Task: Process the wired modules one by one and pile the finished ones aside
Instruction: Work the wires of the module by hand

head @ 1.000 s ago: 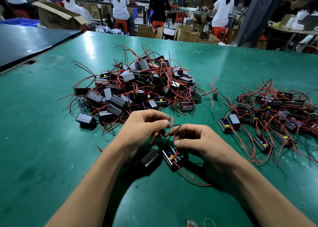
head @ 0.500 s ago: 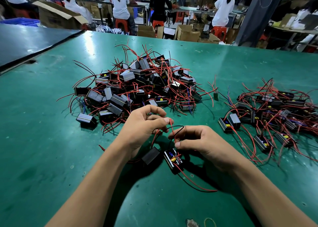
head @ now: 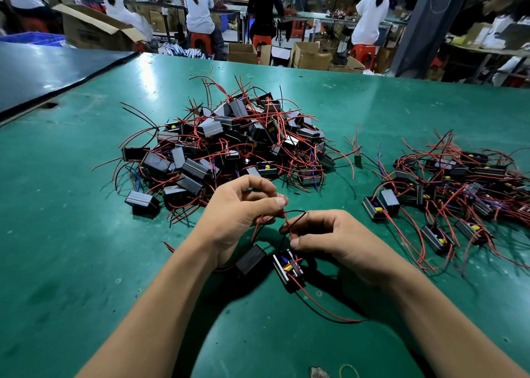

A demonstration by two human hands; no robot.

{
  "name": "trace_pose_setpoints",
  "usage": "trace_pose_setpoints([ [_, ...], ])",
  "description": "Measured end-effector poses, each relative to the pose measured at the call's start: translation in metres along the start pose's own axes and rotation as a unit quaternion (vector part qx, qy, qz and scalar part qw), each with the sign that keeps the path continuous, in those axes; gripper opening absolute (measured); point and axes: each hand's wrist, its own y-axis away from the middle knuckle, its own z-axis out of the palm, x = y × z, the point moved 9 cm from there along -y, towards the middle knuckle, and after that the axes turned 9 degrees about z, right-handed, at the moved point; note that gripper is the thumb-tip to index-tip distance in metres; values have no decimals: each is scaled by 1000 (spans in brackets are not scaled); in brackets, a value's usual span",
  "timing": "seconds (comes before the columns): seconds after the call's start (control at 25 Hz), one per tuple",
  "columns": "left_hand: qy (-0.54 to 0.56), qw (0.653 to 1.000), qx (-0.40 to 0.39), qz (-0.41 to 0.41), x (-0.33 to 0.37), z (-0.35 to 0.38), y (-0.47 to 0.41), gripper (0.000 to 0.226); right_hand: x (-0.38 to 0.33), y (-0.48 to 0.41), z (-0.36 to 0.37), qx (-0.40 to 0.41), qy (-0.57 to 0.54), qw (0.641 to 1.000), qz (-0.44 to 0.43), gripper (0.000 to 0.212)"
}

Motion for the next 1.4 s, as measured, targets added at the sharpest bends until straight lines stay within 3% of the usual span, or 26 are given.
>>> trace_pose_setpoints([
  [0.16, 21, 1000, 3, -2, -1, 1, 0, 22, 1, 6, -6, -62, -11, 997, 35, 28],
  [0.28, 17, 1000, -13, -4, -1, 6, 2, 25, -3, 6, -30, 10, -43, 999, 22, 40],
  [0.4, 12, 999, -29, -5, -2, 11, 3, 30, -15, 3, -37, 98, -22, 993, -58, 28],
  [0.76, 1, 999, -39, -11, 0, 12, 6, 27, -15, -9, -22, 99, -23, 988, -112, 28],
  [1.0, 13, 999, -40, -15, -1, 12, 5, 24, -22, -5, -22, 117, 18, 983, -139, 6],
  [1.24, -29, 999, -34, 17, 3, 11, 4, 22, -27, 0, -17, 138, 110, 976, -130, 11],
  [1.4, -67, 997, -28, 39, 6, 11, 4, 21, -20, -3, -10, 108, 100, 986, -75, 18],
])
